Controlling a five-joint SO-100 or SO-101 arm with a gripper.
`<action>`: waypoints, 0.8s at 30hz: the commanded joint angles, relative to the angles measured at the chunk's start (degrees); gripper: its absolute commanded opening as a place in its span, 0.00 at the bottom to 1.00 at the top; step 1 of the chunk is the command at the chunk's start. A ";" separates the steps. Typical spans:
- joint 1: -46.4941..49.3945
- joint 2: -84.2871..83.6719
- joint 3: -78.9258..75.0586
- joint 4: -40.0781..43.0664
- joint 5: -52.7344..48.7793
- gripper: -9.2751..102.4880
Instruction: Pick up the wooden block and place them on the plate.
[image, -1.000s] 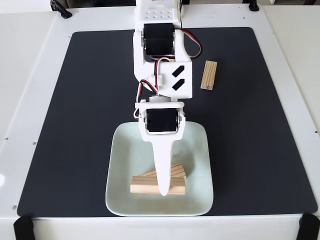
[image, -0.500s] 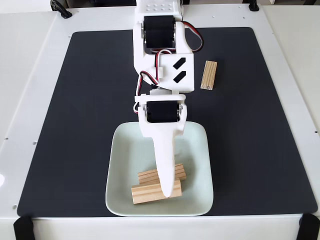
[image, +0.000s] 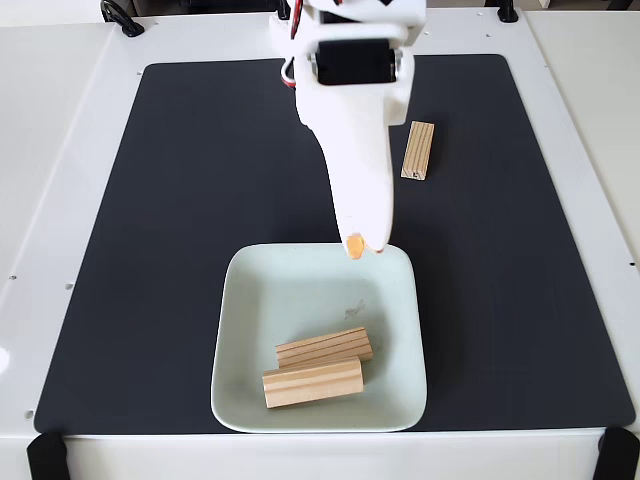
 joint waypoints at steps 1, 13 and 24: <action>0.09 11.60 9.23 0.44 -1.14 0.44; -3.78 34.28 39.02 10.72 -6.24 0.08; -12.39 49.04 51.68 27.07 -17.93 0.08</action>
